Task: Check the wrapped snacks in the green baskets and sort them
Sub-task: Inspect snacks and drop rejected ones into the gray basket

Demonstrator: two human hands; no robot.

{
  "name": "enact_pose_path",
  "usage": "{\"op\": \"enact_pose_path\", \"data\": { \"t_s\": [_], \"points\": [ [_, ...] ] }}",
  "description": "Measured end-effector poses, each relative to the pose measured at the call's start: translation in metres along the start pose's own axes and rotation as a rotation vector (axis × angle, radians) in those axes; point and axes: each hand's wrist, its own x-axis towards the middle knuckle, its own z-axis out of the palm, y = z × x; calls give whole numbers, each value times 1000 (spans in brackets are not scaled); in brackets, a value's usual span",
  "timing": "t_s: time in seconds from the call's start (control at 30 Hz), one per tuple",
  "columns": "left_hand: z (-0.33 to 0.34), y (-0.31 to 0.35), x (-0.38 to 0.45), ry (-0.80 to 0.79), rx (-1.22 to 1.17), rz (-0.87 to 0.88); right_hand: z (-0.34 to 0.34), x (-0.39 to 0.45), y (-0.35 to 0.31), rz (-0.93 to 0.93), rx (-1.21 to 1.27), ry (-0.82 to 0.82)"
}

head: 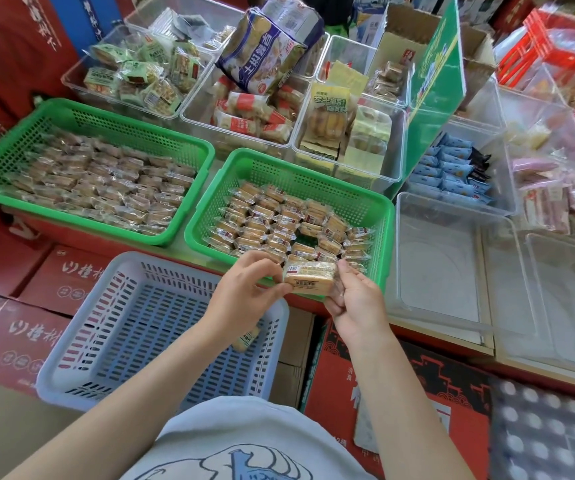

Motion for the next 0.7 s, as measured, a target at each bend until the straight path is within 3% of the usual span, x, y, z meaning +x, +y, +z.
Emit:
{"op": "enact_pose_path", "data": {
  "t_s": [0.1, 0.17, 0.23, 0.4, 0.7],
  "points": [
    [2, 4, 5, -22, -152, -160, -2, 6, -2, -109, -221, -22],
    [2, 7, 10, -28, -424, -333, -5, 12, -4, -194, -456, -46],
    [2, 8, 14, -10, -609, -439, -5, 17, -7, -190, -525, -114],
    [2, 3, 28, -15, -629, -489, -9, 31, -12, -112, -548, -277],
    [20, -17, 56, 24, -634, -529, -10, 70, -17, -39, -813, -352]
  ]
}}
